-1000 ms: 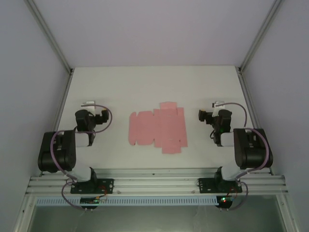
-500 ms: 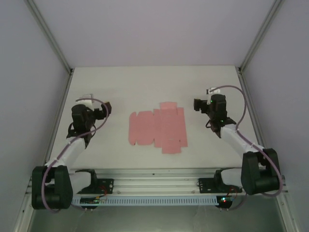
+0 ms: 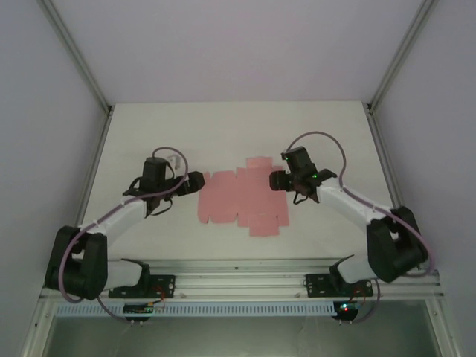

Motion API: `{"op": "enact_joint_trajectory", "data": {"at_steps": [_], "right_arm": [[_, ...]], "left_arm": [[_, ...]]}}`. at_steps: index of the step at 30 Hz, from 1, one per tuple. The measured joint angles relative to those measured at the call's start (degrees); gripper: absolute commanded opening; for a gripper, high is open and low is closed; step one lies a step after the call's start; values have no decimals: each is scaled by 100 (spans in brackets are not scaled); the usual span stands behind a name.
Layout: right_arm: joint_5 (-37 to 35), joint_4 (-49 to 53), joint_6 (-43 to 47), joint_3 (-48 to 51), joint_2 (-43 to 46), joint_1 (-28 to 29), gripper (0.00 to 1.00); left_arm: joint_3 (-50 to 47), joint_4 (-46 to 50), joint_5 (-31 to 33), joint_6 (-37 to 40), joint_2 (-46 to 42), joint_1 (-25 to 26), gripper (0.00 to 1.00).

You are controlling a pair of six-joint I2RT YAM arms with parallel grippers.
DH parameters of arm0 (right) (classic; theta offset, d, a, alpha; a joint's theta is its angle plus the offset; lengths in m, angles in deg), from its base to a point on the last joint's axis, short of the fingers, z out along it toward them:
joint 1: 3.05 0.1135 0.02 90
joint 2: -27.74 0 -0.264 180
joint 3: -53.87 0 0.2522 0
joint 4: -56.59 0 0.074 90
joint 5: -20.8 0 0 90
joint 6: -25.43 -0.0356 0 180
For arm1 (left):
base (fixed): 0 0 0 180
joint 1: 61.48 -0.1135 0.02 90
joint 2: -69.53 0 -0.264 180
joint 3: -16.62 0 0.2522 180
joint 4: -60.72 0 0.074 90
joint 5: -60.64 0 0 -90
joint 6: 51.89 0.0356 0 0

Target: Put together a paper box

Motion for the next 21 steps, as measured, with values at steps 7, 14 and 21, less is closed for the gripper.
{"op": "enact_joint_trajectory", "data": {"at_steps": [7, 14, 21], "right_arm": [[376, 540, -313, -96, -920, -31, 48], [667, 389, -531, -87, -1220, -131, 37], [745, -15, -717, 81, -1231, -170, 37]], "left_arm": [[85, 490, -479, -157, 651, 188, 100], [337, 570, -879, -155, 1220, 459, 97], [636, 686, -929, -155, 1541, 529, 93]]}}
